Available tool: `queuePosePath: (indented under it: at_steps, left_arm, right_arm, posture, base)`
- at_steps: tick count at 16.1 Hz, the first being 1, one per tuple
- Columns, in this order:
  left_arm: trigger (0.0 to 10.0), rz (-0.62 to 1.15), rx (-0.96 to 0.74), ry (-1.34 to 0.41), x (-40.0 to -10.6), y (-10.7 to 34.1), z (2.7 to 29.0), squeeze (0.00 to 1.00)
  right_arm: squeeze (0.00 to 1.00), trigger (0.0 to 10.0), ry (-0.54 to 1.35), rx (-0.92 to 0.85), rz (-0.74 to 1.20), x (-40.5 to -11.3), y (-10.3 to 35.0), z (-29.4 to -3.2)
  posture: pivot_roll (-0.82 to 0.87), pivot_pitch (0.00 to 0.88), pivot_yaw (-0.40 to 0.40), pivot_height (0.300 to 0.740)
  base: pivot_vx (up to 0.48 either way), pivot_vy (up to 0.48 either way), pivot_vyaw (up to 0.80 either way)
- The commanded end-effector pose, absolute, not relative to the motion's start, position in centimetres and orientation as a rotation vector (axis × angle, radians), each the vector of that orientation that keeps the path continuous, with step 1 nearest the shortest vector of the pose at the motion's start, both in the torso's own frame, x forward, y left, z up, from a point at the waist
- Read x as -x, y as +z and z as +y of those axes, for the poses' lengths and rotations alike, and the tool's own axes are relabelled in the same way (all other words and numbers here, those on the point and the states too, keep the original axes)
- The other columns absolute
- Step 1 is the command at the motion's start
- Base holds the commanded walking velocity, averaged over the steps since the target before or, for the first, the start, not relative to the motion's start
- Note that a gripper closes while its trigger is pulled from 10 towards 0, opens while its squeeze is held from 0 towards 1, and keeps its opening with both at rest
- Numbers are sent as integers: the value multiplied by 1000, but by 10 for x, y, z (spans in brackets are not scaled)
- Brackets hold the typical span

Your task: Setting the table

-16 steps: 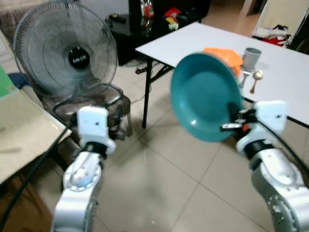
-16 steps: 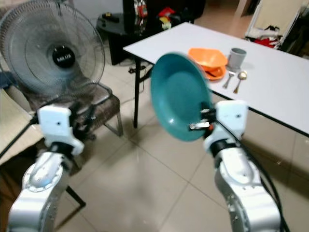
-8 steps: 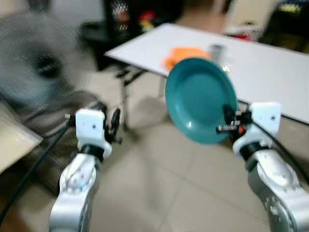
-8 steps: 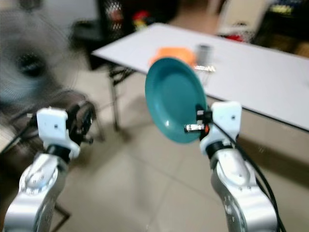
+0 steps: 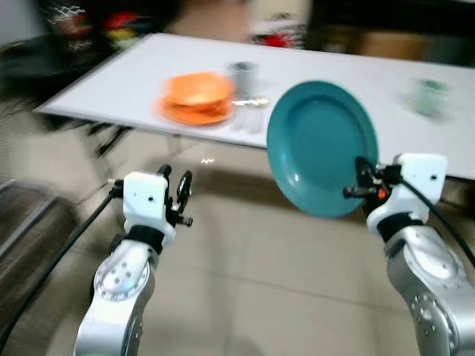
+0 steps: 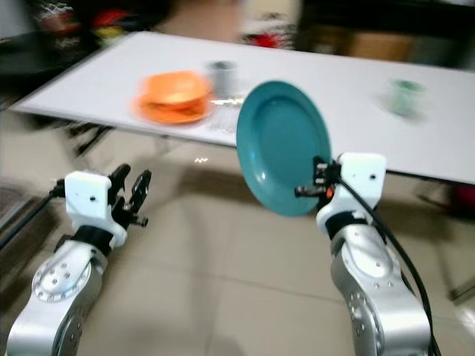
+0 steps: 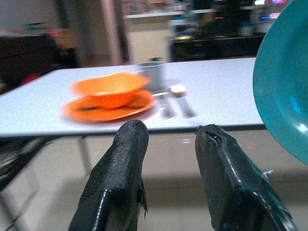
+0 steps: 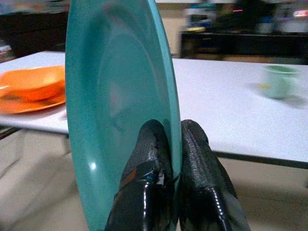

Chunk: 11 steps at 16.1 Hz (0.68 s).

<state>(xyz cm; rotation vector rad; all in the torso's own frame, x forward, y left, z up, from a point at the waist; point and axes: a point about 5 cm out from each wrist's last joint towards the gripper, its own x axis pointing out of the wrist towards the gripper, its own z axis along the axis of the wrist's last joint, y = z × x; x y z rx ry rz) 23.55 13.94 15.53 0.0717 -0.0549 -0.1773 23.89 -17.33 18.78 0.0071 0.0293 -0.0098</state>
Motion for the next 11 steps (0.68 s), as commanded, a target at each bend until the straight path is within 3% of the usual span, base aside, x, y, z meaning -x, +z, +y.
queuePosePath:
  at_steps: [1,11]
  left_arm:
    - [10000,-62,-56,-195,-236,157,133,0]
    - [10000,-65,-37,-209,-240,156,128,0]
  right_arm:
    - [0,10000,-43,-10,-9,-238,195,-180]
    - [0,10000,-50,-15,-2,-236,196,-182]
  posture:
    - [-50,0,-16,740]
    - [-71,0,-20,740]
  base:
    - [379,0,-788]
    - [390,0,-788]
